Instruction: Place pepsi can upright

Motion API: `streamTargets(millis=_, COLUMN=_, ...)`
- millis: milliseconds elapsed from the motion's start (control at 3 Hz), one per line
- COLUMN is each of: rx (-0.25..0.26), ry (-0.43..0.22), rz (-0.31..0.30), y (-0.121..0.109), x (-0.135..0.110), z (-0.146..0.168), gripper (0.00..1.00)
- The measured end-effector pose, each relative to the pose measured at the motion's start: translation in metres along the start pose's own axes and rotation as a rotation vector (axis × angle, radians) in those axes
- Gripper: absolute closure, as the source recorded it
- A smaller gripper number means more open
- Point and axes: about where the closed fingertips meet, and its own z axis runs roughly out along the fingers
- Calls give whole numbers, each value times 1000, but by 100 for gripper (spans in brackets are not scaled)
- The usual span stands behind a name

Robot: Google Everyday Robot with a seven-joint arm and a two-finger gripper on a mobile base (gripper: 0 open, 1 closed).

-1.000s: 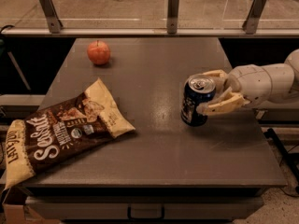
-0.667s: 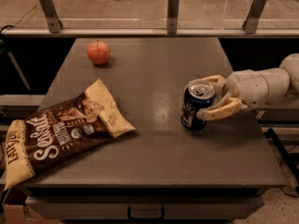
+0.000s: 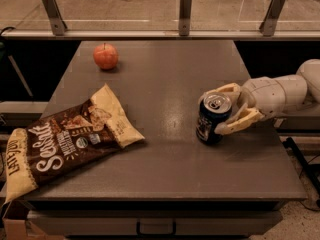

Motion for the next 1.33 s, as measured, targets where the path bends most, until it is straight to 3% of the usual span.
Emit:
streamTargets(millis=333, rx=1, ry=10, rz=-7, y=0, x=0, z=-3, gripper=0)
streamTargets(millis=667, rx=25, ry=29, rz=-22, y=0, x=-6, z=-16, gripper=0)
streamTargets(millis=1000, rx=96, ry=77, rz=-61, y=1, x=-25, z=-50, gripper=0)
streamTargets(millis=1333, rx=365, ry=282, rz=-88, y=5, x=-77, z=-144, gripper=0)
